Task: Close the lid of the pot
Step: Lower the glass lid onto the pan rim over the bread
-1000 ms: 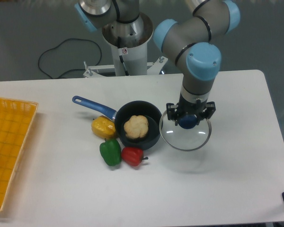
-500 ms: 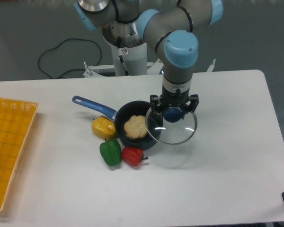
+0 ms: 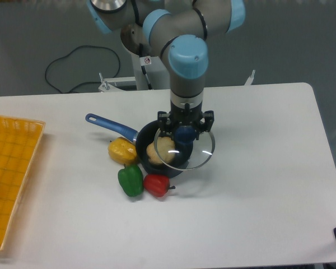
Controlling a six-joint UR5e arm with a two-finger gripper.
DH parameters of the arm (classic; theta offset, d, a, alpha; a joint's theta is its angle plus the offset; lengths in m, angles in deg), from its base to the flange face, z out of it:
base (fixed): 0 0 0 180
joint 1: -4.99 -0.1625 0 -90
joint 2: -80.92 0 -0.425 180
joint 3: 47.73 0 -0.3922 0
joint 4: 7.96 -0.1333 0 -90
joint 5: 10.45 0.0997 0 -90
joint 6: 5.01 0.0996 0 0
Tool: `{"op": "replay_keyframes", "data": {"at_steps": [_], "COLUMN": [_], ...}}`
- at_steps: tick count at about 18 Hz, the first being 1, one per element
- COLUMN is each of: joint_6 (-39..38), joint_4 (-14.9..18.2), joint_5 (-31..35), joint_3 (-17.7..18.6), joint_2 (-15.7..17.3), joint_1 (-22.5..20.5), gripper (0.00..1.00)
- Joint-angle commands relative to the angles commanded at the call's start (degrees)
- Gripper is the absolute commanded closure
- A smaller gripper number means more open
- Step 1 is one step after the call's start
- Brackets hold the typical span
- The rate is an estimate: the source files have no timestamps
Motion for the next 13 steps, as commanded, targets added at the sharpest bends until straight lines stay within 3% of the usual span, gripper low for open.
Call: {"op": "replay_keyframes", "data": {"at_steps": [3,8,13], "joint_6": [-1.1,-0.4,-0.9], "joint_4": [-0.3,-0.5,-1.1], "joint_5": [0.0,-0.1,0.1], "joint_3": [0.4,4.2,4.7], "joint_2": [0.1,3.0,3.2], "joint_1": [0.6,0.5,0.7], "gripper": [0.44,0.44,0.44]}}
